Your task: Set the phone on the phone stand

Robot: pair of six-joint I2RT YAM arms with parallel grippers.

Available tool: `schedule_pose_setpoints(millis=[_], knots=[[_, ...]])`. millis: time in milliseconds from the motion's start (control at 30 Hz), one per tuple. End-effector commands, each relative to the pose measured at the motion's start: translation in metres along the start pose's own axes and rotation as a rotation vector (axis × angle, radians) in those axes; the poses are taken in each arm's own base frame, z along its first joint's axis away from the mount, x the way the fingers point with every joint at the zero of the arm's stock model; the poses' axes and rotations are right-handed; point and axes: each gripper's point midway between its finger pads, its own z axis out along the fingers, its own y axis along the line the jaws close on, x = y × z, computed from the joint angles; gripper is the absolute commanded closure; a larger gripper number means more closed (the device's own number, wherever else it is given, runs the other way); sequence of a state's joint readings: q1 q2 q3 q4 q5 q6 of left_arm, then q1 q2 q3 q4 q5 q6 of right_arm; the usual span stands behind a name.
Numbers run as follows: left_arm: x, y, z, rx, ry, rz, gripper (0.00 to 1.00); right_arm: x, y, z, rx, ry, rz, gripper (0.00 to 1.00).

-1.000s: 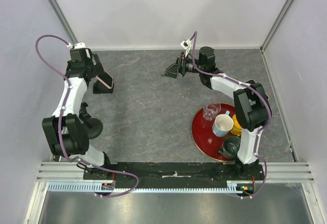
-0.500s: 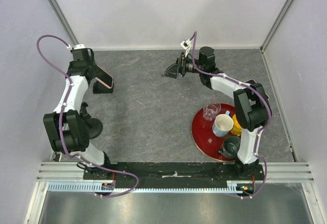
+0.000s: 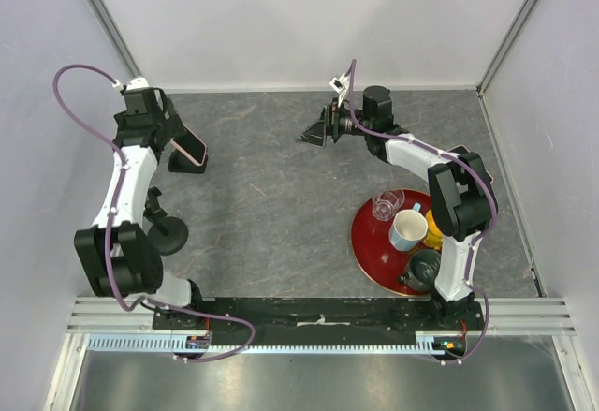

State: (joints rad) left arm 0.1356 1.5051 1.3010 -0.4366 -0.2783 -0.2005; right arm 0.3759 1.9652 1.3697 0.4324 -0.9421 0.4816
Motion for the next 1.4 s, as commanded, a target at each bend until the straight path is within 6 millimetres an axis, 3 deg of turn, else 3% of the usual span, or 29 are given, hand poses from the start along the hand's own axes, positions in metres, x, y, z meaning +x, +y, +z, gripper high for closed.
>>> schedule_pose_setpoints(millis=[0,100,133,200,233,300,333,433,467,600,867,1167,1300,1367], knots=[[-0.041,-0.003,-0.063,0.068,-0.126,-0.128,0.06,-0.016,0.000,0.006,0.093,0.011,-0.149,0.02],[-0.030,0.001,-0.090,0.089,-0.118,-0.183,0.10,-0.005,0.005,0.018,0.105,0.070,-0.183,0.02],[-0.028,0.006,-0.110,0.098,-0.137,-0.201,0.11,-0.007,0.009,0.021,0.092,0.068,-0.190,0.02],[-0.012,0.016,-0.124,0.077,-0.128,-0.242,0.11,-0.002,0.023,0.032,0.050,0.081,-0.208,0.02],[-0.008,0.025,-0.145,0.074,-0.147,-0.256,0.12,0.003,0.034,0.042,0.024,0.090,-0.220,0.02],[0.007,0.034,-0.154,0.050,-0.137,-0.272,0.14,0.007,0.050,0.055,-0.008,0.098,-0.244,0.02],[0.015,0.040,-0.169,0.050,-0.146,-0.287,0.15,0.011,0.069,0.068,-0.049,0.101,-0.272,0.02],[0.052,0.038,-0.170,0.073,-0.066,-0.325,0.23,0.015,0.101,0.090,-0.115,0.094,-0.292,0.02],[0.071,0.039,-0.169,0.064,-0.017,-0.344,0.29,0.018,0.104,0.094,-0.121,0.096,-0.287,0.02],[0.109,0.051,-0.157,-0.031,0.089,-0.349,0.29,0.013,0.114,0.096,-0.113,0.087,-0.290,0.02],[0.112,0.075,-0.157,-0.154,0.076,-0.300,0.30,0.012,0.106,0.085,-0.044,0.107,-0.348,0.02],[0.122,0.071,-0.149,-0.149,0.115,-0.298,0.33,0.014,0.104,0.088,-0.051,0.116,-0.341,0.02],[0.123,0.065,-0.143,-0.124,0.109,-0.310,0.39,0.015,0.103,0.088,-0.048,0.120,-0.348,0.02],[0.124,0.064,-0.140,-0.124,0.112,-0.306,0.50,0.016,0.102,0.087,-0.044,0.122,-0.346,0.02]])
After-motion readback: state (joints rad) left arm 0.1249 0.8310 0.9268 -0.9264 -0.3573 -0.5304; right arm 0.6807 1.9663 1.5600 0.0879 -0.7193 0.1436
